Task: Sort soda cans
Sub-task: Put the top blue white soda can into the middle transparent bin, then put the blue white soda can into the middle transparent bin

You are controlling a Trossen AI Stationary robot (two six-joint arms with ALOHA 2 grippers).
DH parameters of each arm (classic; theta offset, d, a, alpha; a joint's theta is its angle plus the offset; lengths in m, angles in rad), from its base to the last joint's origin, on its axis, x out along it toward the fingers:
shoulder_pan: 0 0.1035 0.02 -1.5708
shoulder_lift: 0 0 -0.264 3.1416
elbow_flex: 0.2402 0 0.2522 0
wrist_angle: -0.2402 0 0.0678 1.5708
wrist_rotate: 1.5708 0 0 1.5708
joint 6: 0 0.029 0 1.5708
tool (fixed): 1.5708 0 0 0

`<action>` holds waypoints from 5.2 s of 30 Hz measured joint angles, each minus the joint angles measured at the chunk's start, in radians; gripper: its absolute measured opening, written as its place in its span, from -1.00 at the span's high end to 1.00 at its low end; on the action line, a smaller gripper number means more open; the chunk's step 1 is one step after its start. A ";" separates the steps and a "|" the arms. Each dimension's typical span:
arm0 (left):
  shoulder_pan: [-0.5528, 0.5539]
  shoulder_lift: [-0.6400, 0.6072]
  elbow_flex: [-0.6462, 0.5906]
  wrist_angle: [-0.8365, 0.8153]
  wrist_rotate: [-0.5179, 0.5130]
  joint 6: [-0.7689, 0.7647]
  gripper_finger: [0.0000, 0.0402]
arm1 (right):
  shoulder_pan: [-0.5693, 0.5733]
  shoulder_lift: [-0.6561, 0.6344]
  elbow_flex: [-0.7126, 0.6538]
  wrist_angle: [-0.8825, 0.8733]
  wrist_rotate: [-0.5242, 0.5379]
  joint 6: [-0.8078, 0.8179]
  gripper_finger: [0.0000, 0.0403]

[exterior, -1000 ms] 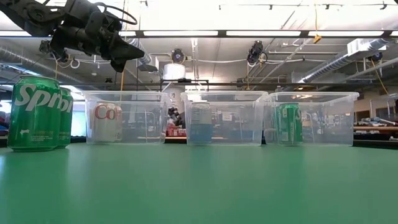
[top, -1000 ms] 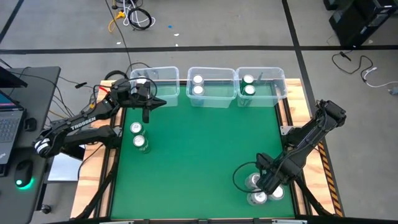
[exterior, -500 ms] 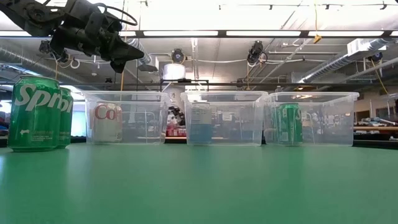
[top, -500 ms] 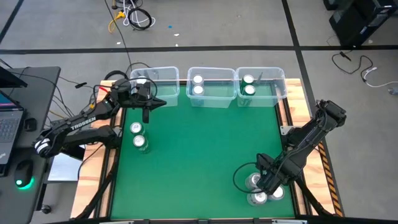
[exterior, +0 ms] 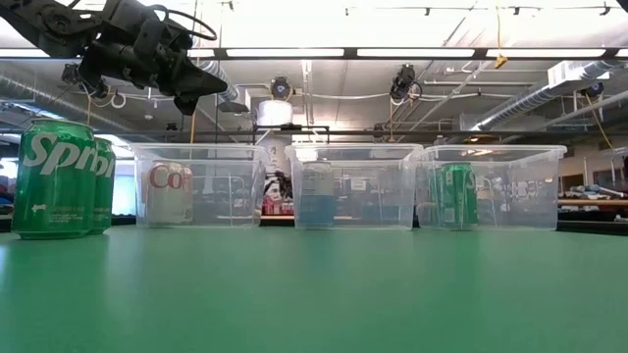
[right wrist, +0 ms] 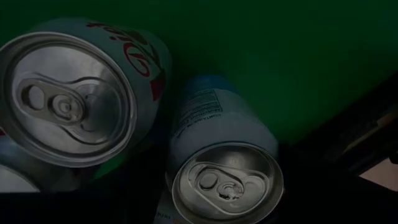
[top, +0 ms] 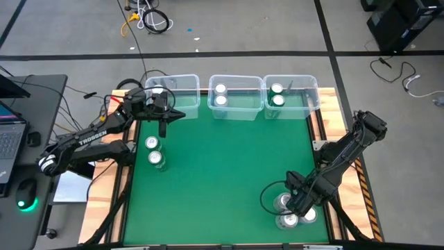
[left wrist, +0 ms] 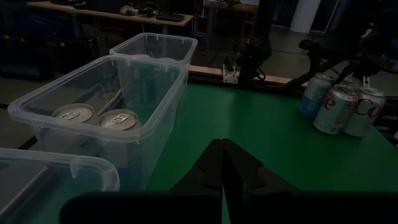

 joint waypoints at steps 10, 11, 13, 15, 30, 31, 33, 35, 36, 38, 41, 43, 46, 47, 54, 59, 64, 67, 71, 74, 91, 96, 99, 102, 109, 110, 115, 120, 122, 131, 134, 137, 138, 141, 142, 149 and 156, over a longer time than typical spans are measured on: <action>0.000 0.000 0.000 0.000 0.000 -0.001 0.98 | -0.021 0.001 0.022 -0.032 -0.022 -0.031 -0.17; 0.000 0.000 0.000 0.000 0.000 -0.001 0.98 | -0.030 -0.004 0.033 -0.042 -0.022 -0.034 -0.17; 0.000 0.000 0.000 0.000 0.000 -0.001 0.98 | -0.049 -0.015 0.046 -0.066 -0.011 -0.047 -0.17; 0.000 0.000 0.000 0.000 0.000 -0.001 0.98 | -0.074 -0.031 0.051 -0.097 0.020 -0.069 -0.17; 0.000 0.000 0.000 0.001 0.000 -0.002 0.98 | -0.451 -0.046 0.058 -0.180 0.111 -0.531 -0.17; 0.000 0.000 0.000 0.001 0.000 -0.002 0.98 | -0.488 -0.046 0.059 -0.173 0.124 -0.574 -0.17; 0.000 0.000 0.000 0.001 0.000 -0.002 0.98 | -0.554 -0.047 0.063 -0.153 0.142 -0.661 -0.17; 0.000 0.000 0.000 0.001 0.000 -0.002 0.98 | -0.616 -0.047 0.081 -0.125 0.148 -0.746 -0.17; 0.000 0.000 0.000 0.001 0.000 -0.002 0.98 | -0.646 -0.047 0.094 -0.106 0.148 -0.789 -0.17; 0.000 0.000 0.000 0.002 -0.001 -0.002 0.98 | -0.701 -0.047 0.131 -0.069 0.147 -0.860 -0.17; 0.000 0.000 0.000 0.002 -0.012 -0.003 0.98 | -0.770 -0.048 0.207 -0.034 0.147 -0.960 -0.17; 0.000 0.000 0.000 0.002 -0.018 -0.003 0.98 | -0.814 -0.048 0.264 -0.001 0.148 -1.017 -0.17; 0.000 0.000 0.000 0.003 -0.032 -0.003 0.98 | -0.878 -0.048 0.350 0.047 0.169 -1.088 -0.17; 0.000 0.000 0.000 0.003 -0.034 -0.003 0.98 | -0.901 -0.048 0.375 0.065 0.175 -1.108 -0.17; 0.000 0.000 0.000 0.006 -0.036 -0.005 0.98 | -1.046 0.041 0.569 0.126 0.254 -1.288 -0.17; 0.000 0.000 0.000 0.018 -0.041 -0.011 0.98 | -1.133 0.194 0.746 0.112 0.246 -1.426 -0.17; 0.000 0.000 0.000 0.029 -0.041 -0.029 0.98 | -1.227 0.361 0.964 -0.013 0.242 -1.513 -0.17; 0.000 0.000 0.000 0.027 -0.041 -0.029 0.98 | -1.280 0.447 1.064 -0.098 0.219 -1.544 -0.17; 0.000 0.000 0.000 0.027 -0.041 -0.029 0.98 | -1.333 0.544 1.133 -0.136 0.183 -1.573 -0.17; 0.000 0.000 0.000 0.026 -0.041 -0.029 0.98 | -1.363 0.601 1.140 -0.142 0.167 -1.578 -0.17; 0.000 0.000 0.000 0.022 -0.042 -0.029 0.98 | -1.399 0.777 1.141 -0.070 0.185 -1.570 -0.17; 0.000 0.000 0.000 0.017 -0.042 -0.029 0.98 | -1.398 0.782 1.131 -0.033 0.192 -1.570 -0.19; 0.000 0.000 0.000 0.012 -0.042 -0.029 0.98 | -1.398 0.782 1.130 -0.004 0.192 -1.570 -0.32; 0.000 0.000 0.000 0.008 -0.042 -0.029 0.98 | -1.398 0.782 1.128 0.022 0.207 -1.575 -0.43; 0.000 0.000 0.000 0.002 -0.042 -0.029 0.98 | -1.375 0.783 1.128 0.086 0.323 -1.597 -0.49; 0.000 0.000 0.000 0.002 -0.042 -0.029 0.98 | -1.370 0.783 1.128 0.093 0.334 -1.603 -0.50; 0.000 0.000 0.000 0.002 -0.042 -0.029 0.98 | -1.339 0.768 1.137 0.071 0.379 -1.667 -0.52; 0.000 0.000 0.000 0.002 -0.042 -0.028 0.98 | -1.276 0.740 1.226 -0.070 0.382 -1.675 -0.36; 0.000 0.000 0.000 0.002 -0.042 -0.028 0.98 | -1.243 0.700 1.204 -0.112 0.376 -1.678 -0.19; 0.000 0.000 0.000 0.002 -0.042 -0.028 0.98 | -1.052 0.566 1.171 -0.311 0.351 -1.485 0.93; 0.000 0.000 0.000 0.002 -0.042 -0.015 0.98 | -0.974 0.514 1.123 -0.314 0.385 -1.379 0.96; 0.000 0.000 0.000 0.002 -0.042 -0.002 0.98 | -0.902 0.440 1.009 -0.294 0.431 -1.282 0.99; 0.000 0.000 0.000 0.002 -0.042 -0.002 0.98 | -0.878 0.411 0.957 -0.284 0.450 -1.243 0.99; 0.000 0.000 0.000 0.002 -0.042 -0.002 0.98 | -0.817 0.305 0.788 -0.226 0.465 -1.121 1.00; 0.000 0.000 0.000 0.002 -0.042 -0.002 0.98 | -0.798 0.264 0.729 -0.205 0.464 -1.077 1.00; 0.000 0.000 0.000 0.002 -0.042 -0.006 0.98 | -0.654 -0.004 0.375 -0.161 0.432 -0.714 1.00; 0.000 0.000 0.000 0.002 -0.042 -0.008 0.98 | -0.488 -0.181 0.169 -0.158 0.157 -0.431 1.00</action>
